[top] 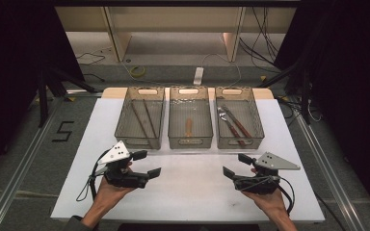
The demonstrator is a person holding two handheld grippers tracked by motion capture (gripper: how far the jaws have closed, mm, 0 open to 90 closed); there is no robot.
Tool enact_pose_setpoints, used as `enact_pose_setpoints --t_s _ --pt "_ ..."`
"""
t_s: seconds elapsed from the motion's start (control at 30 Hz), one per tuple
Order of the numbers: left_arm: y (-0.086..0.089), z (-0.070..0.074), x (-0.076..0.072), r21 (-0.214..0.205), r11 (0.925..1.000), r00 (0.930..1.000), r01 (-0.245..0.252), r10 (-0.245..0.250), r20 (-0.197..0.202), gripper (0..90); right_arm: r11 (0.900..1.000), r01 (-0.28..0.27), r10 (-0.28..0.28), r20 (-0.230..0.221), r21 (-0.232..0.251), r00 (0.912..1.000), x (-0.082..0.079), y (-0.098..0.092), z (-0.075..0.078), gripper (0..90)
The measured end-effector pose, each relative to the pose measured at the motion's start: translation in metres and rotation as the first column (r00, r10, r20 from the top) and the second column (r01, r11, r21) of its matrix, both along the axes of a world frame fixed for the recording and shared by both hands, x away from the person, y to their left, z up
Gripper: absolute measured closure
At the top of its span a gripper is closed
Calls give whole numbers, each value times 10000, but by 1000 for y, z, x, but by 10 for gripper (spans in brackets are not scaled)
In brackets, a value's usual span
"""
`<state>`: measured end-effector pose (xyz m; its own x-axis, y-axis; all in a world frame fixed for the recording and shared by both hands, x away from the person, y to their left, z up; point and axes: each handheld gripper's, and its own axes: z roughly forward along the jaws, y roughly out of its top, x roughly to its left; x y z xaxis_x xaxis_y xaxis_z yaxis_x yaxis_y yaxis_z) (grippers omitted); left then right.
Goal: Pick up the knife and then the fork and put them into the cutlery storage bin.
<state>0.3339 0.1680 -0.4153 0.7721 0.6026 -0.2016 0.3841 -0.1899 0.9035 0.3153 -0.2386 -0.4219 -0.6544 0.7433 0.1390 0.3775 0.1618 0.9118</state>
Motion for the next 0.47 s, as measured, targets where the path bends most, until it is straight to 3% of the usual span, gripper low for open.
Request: enact_pose_setpoints --t_s 0.47 --pt "0 0 0 -4 10000 10000 2 -2 -20 161 9999 23 -25 156 134 9999 -1 -1 1 217"
